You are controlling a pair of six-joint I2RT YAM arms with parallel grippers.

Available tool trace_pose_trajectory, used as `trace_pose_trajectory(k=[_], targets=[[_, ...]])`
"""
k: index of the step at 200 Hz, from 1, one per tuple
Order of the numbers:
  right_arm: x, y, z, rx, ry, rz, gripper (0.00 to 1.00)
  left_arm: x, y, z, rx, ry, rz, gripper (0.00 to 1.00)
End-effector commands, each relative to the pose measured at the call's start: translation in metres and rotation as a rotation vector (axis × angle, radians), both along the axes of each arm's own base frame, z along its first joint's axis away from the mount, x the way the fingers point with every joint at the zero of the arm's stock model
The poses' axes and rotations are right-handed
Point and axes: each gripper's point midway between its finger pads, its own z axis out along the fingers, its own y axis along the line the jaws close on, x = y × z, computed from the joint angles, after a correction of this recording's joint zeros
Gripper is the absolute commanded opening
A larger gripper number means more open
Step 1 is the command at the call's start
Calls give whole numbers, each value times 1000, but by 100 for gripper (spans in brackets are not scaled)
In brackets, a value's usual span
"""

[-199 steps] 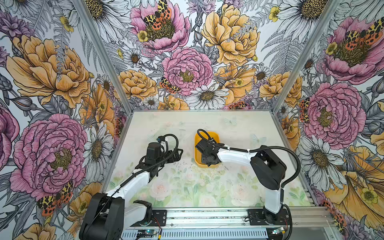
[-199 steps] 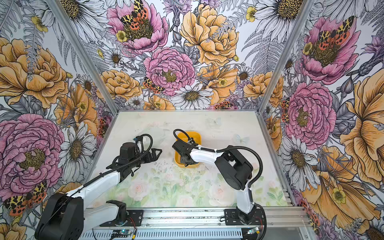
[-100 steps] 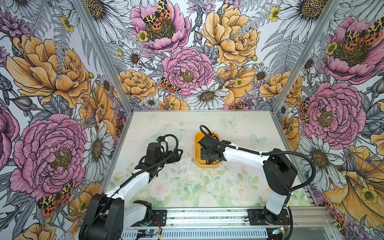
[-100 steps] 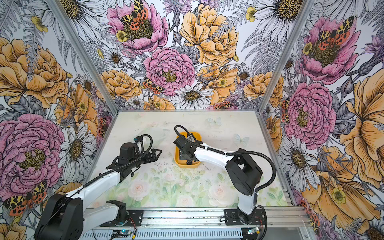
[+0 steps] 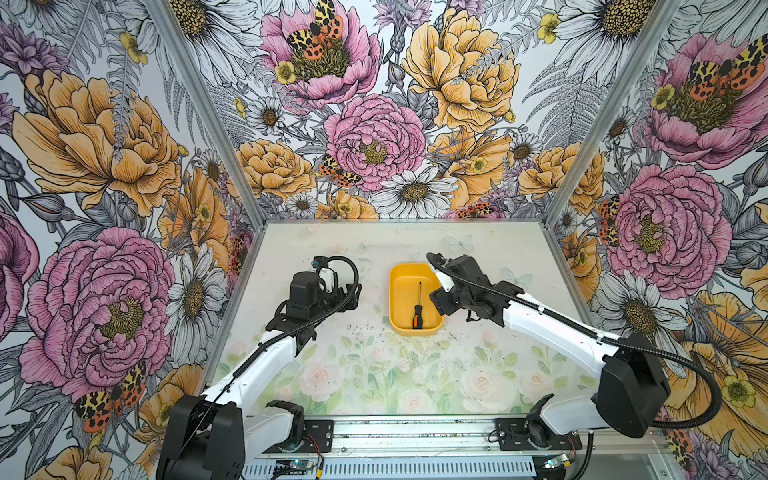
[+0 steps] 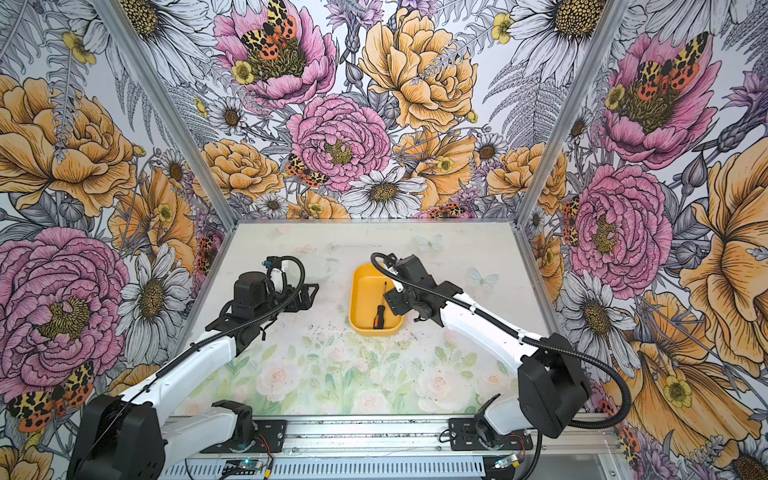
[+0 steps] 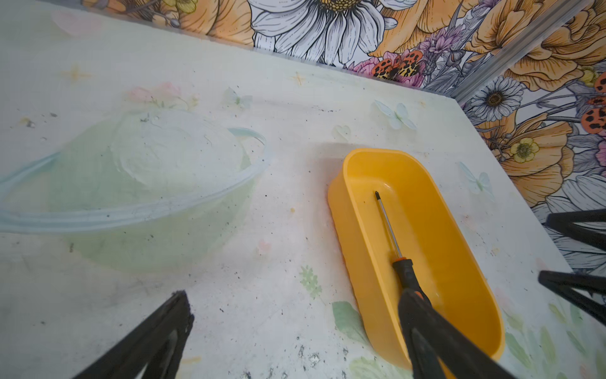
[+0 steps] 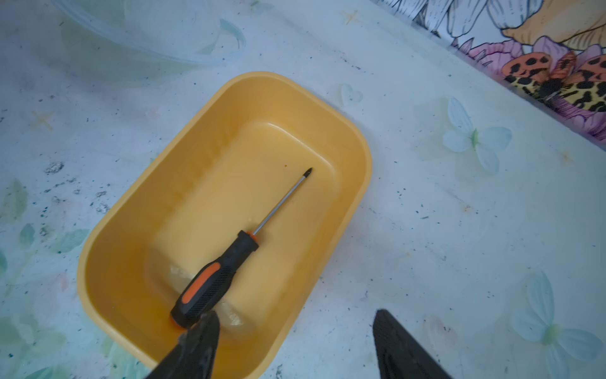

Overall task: Put the screwdriver in the bin
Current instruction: Reset both arms

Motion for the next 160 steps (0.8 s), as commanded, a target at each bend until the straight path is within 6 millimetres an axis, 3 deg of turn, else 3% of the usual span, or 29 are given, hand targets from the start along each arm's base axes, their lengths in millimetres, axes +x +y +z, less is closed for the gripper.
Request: trace_pose_trajectory(k=[1, 49, 76, 107, 125, 160], targets=[[28, -27, 19, 36, -153, -35, 75, 17, 21, 31, 122, -113, 57, 99], [54, -105, -3, 76, -254, -262, 75, 38, 55, 45, 242, -244, 138, 99], [57, -142, -13, 54, -331, -375, 75, 42, 86, 35, 235, -274, 238, 99], [56, -161, -17, 68, -437, -453, 75, 43, 111, 20, 230, -296, 291, 99], [56, -177, -26, 66, -481, -518, 76, 42, 116, 14, 211, -331, 296, 99], [54, -196, -21, 75, -569, -584, 76, 40, 120, 1, 199, -364, 308, 99]])
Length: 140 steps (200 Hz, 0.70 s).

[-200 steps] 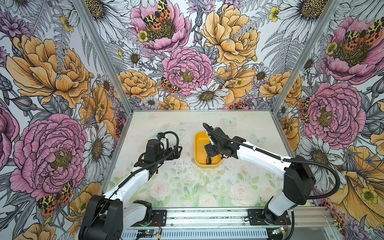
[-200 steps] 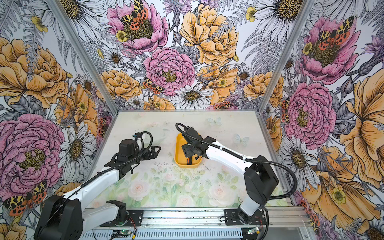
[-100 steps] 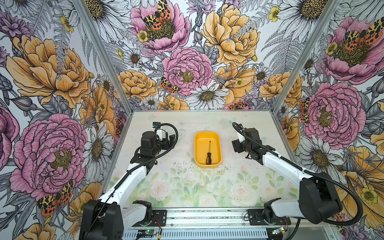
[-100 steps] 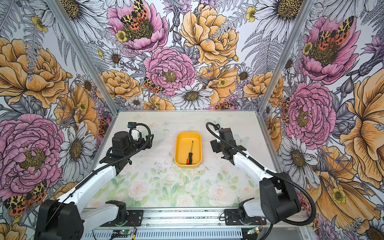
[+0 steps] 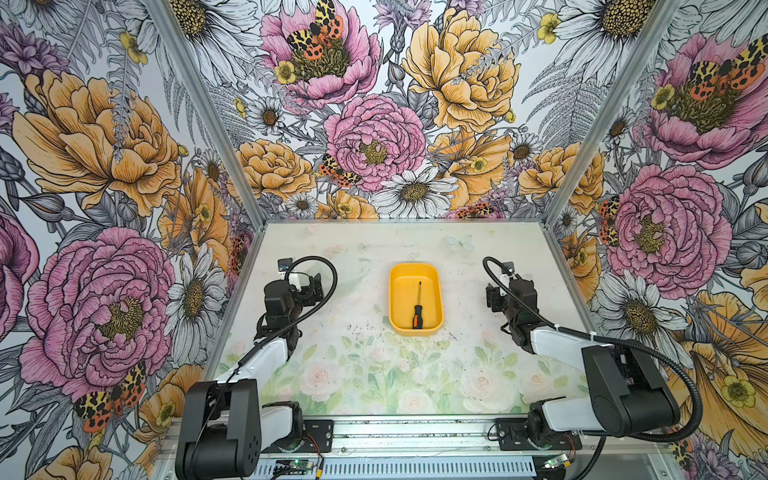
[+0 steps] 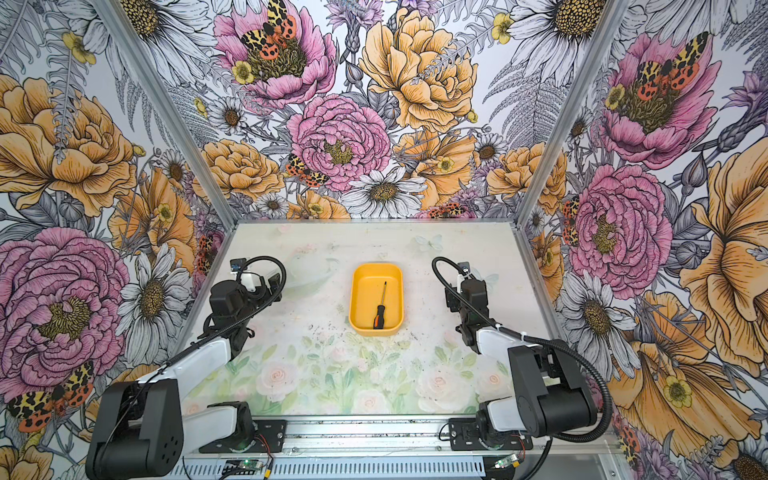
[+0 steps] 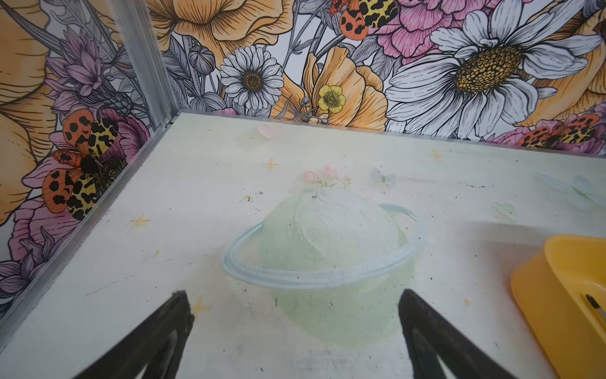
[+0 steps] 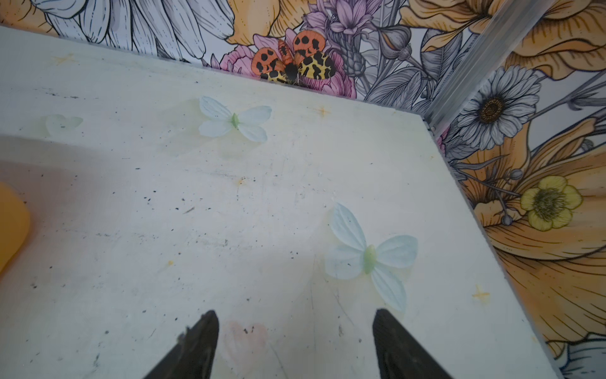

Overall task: Put the screwdriver in the bin
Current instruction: Reset both arms

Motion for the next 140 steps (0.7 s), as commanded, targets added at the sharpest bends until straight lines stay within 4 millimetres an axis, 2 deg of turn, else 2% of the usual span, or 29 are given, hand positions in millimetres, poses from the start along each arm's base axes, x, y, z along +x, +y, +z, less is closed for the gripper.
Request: trace_pose_trajectory(k=[1, 33, 45, 99, 118, 140], targets=[[9, -18, 30, 22, -188, -80, 76, 7, -2, 20, 1, -132, -25, 99], [11, -38, 19, 99, -206, -129, 76, 10, -3, 13, -1, -154, -36, 99], [13, -37, 11, 102, -196, -116, 76, 11, -4, 9, 0, -156, -45, 99], [13, -38, 11, 108, -198, -117, 77, 12, -4, 5, 22, -198, -55, 99], [13, -38, 11, 108, -198, -117, 78, 11, -4, -5, 26, -216, -53, 99], [13, -38, 11, 108, -195, -117, 79, 22, -3, -15, 22, -216, -53, 99]])
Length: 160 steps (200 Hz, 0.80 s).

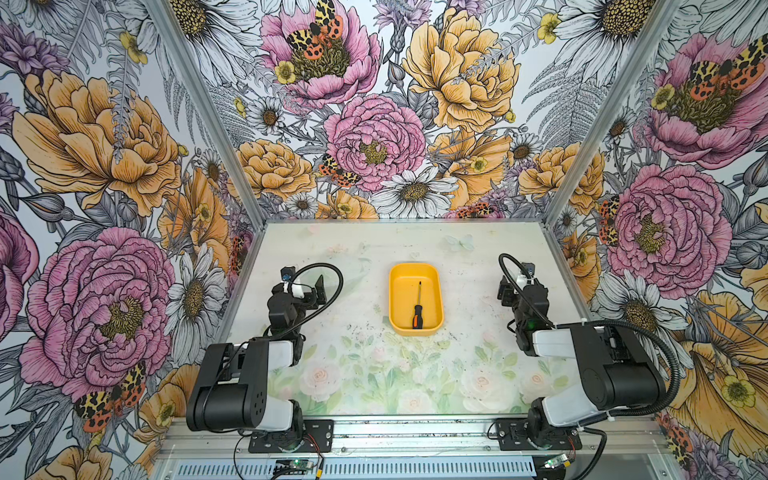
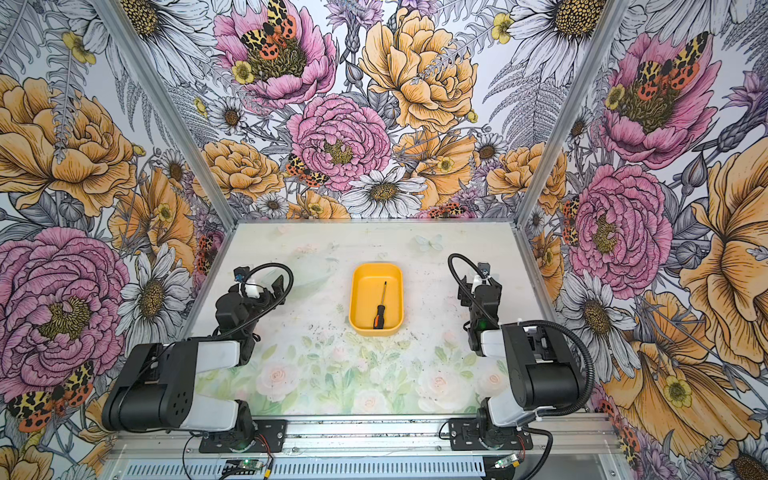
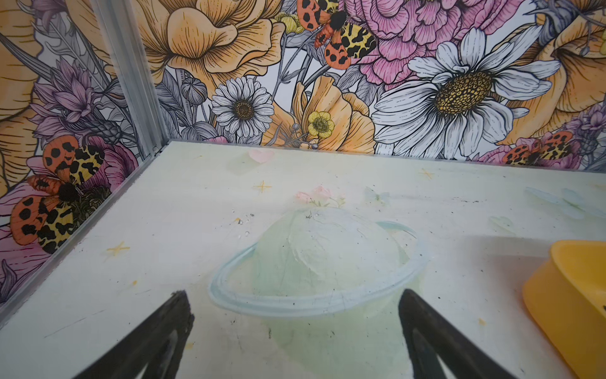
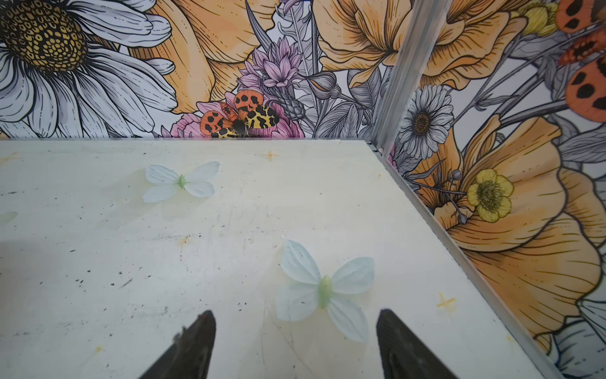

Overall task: Put the screwdriver in the bin
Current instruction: Reset both arms

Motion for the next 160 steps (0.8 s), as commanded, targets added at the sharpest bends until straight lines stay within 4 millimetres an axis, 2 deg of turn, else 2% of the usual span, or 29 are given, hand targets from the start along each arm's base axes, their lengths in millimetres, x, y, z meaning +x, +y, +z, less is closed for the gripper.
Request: trace_pose_trajectory(k=[1, 14, 24, 49, 71, 74, 78, 119, 160], targets=[[2, 1, 4, 14, -26, 6, 79, 11, 1, 9, 15, -79, -15, 99], [2, 1, 4, 15, -26, 5, 80, 14, 4, 2, 16, -6, 3, 99], [2, 1, 4, 15, -26, 5, 80, 20, 0, 3, 17, -9, -24, 99], [2, 1, 4, 15, -27, 6, 82, 20, 1, 1, 17, 8, -13, 99], [2, 1, 5, 14, -27, 6, 88, 20, 2, 1, 19, 10, -8, 99], [2, 1, 5, 15, -28, 5, 97, 19, 2, 0, 19, 13, -7, 99], [2, 1, 5, 14, -28, 5, 99, 20, 2, 0, 19, 11, -6, 99], [2, 1, 5, 15, -28, 5, 99, 20, 9, 1, 18, 5, 41, 99], [2, 1, 5, 14, -28, 5, 99, 19, 8, 1, 20, 7, 43, 99]])
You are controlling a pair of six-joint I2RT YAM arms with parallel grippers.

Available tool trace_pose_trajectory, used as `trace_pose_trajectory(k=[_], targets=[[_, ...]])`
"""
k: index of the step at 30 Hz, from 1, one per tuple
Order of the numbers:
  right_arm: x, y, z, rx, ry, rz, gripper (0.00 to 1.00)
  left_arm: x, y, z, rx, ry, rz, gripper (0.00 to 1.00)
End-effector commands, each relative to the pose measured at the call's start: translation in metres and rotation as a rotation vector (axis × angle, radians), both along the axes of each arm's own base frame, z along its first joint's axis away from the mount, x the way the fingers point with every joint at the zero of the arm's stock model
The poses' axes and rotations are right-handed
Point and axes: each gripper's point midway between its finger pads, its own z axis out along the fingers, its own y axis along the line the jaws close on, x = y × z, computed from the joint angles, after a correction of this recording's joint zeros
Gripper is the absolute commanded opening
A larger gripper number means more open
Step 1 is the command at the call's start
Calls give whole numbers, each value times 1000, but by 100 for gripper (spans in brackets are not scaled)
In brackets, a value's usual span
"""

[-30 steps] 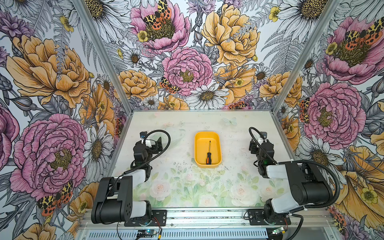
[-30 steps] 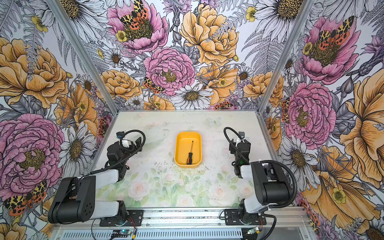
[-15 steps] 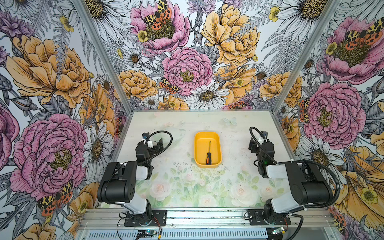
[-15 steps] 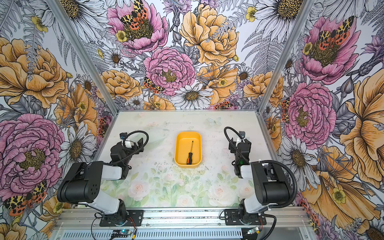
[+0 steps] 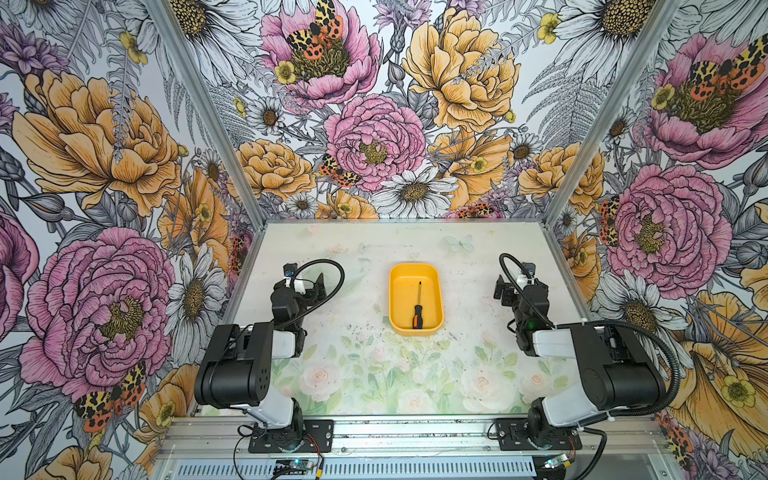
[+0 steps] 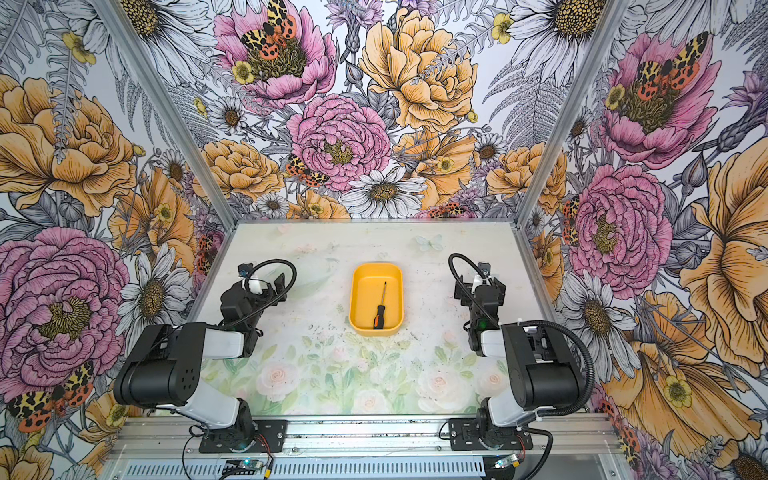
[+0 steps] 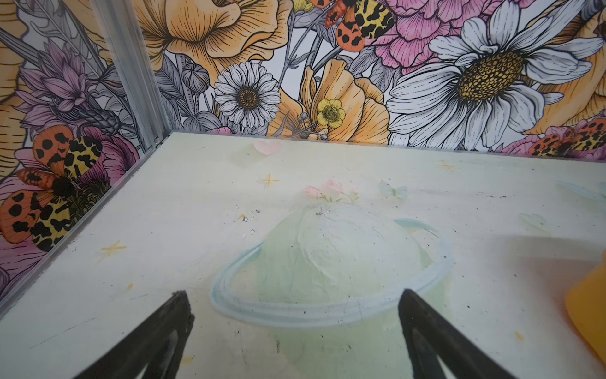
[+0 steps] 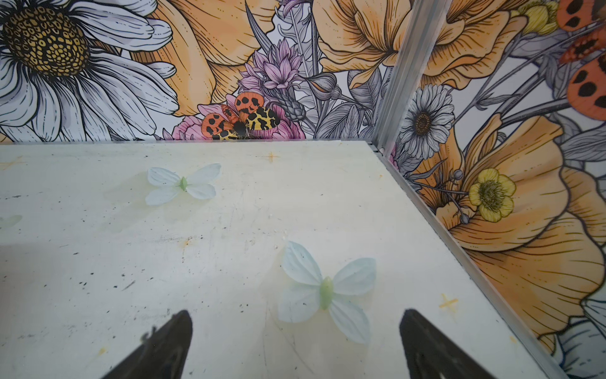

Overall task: Put the screwdriver in the bin
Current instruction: Reset both arms

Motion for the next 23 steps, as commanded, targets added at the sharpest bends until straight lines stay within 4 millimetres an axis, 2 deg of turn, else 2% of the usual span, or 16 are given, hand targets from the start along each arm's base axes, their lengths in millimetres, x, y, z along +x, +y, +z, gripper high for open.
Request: trace_pose_trajectory(k=[1, 23], targets=[[2, 0, 4, 7, -24, 2, 99, 2, 3, 5, 5, -14, 21, 99], [2, 0, 4, 9, -21, 4, 99, 2, 3, 5, 10, -15, 30, 99]])
